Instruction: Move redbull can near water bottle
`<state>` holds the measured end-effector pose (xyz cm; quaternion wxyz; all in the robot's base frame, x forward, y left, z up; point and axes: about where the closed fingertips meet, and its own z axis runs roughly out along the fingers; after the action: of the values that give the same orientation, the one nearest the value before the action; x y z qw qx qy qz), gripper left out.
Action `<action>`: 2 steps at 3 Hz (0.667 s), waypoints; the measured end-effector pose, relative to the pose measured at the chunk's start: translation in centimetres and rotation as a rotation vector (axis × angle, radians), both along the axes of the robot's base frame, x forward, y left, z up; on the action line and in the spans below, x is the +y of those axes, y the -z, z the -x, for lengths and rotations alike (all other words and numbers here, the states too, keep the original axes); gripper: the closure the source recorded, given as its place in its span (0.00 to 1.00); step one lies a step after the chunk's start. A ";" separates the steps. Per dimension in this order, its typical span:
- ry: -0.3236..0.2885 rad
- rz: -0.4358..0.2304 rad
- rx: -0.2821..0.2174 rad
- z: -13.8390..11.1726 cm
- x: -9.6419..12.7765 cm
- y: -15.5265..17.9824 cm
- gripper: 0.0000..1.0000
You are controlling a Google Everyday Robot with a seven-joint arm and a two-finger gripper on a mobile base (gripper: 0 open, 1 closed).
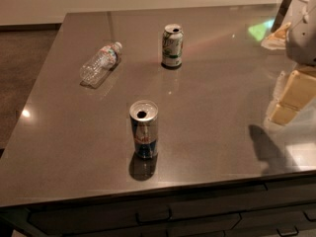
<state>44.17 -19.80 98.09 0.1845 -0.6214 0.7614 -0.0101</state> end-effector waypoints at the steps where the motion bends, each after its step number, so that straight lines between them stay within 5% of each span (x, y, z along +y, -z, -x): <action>1: -0.117 -0.133 -0.002 -0.5 3.6 0.5 0.00; 2: -0.229 -0.261 -0.002 -0.5 8.2 1.3 0.00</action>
Offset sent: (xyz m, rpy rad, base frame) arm 0.0025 0.1417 -0.0267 0.4323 0.0092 0.3780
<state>44.64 -11.57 96.83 0.2644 -0.6749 0.6802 0.1091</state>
